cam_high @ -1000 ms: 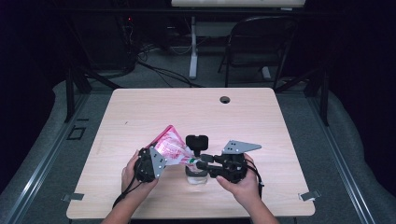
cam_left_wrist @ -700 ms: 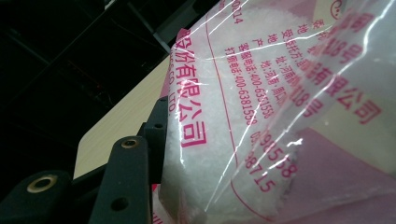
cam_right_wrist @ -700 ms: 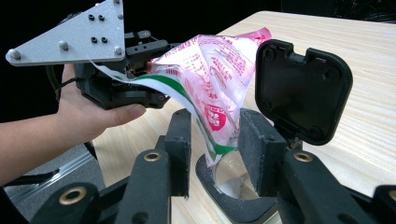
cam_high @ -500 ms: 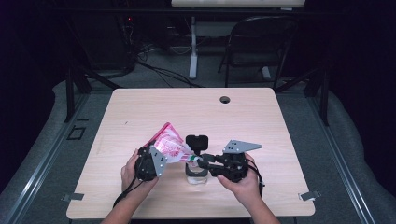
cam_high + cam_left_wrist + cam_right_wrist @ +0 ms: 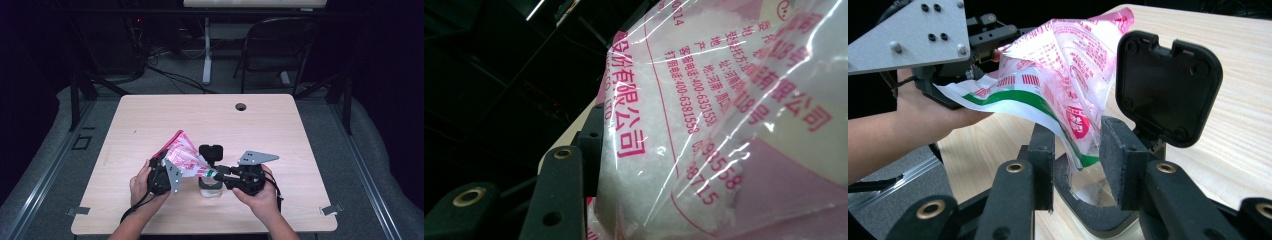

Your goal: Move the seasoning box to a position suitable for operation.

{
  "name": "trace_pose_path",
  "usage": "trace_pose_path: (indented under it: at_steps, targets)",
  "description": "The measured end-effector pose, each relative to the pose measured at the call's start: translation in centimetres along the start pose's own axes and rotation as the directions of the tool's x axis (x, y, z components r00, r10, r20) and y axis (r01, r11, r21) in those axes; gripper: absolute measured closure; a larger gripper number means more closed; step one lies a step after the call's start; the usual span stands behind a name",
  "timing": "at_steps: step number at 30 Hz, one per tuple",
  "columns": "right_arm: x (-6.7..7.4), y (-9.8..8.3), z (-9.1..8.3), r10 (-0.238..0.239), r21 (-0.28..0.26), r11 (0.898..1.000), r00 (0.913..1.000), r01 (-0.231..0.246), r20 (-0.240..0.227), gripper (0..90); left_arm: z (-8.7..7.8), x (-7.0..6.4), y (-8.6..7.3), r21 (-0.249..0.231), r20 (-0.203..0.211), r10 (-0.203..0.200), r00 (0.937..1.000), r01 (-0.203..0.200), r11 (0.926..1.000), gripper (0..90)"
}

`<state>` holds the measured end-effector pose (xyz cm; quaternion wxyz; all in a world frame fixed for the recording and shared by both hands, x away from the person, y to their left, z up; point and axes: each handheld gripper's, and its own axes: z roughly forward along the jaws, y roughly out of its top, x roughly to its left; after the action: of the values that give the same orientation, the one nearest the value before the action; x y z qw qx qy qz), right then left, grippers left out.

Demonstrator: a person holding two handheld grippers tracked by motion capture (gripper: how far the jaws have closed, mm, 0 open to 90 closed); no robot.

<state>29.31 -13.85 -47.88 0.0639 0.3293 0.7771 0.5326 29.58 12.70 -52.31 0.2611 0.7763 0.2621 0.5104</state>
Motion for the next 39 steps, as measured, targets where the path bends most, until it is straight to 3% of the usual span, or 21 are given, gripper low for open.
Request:
trace_pose_path:
  at_steps: [16, 25, 29, 34, 39]
  targets:
    - [-0.2, -0.4, 0.2, 0.002, 0.011, 1.0, 0.9999, -0.002, 0.01, 72.9, -0.1, 0.0, 0.0, 0.013, -0.044, 0.031, 0.9985, -0.03, 0.9995, 56.6]
    - [-0.2, -0.7, 0.8, -0.011, 0.054, 0.998, 0.9999, 0.011, -0.001, 88.9, -0.3, -0.2, 0.1, 0.004, -0.059, 0.048, 0.9971, -0.048, 0.9988, 56.7]
    - [-0.2, -0.7, 0.9, -0.019, 0.053, 0.998, 0.9998, 0.019, 0.001, 90.0, -0.4, -0.1, 0.1, -0.001, -0.056, 0.058, 0.9967, -0.059, 0.9983, 56.7]
    - [-0.5, -0.7, 0.7, -0.035, 0.058, 0.998, 0.999, 0.033, 0.028, 90.0, -0.7, -0.2, 0.1, -0.013, -0.059, 0.087, 0.9944, -0.088, 0.996, 56.9]
    - [-1.1, -0.8, 0.5, -0.021, 0.048, 0.999, 0.9988, 0.019, 0.044, 90.0, -1.1, -0.5, 0.1, -0.025, -0.068, 0.125, 0.9899, -0.127, 0.9916, 57.8]
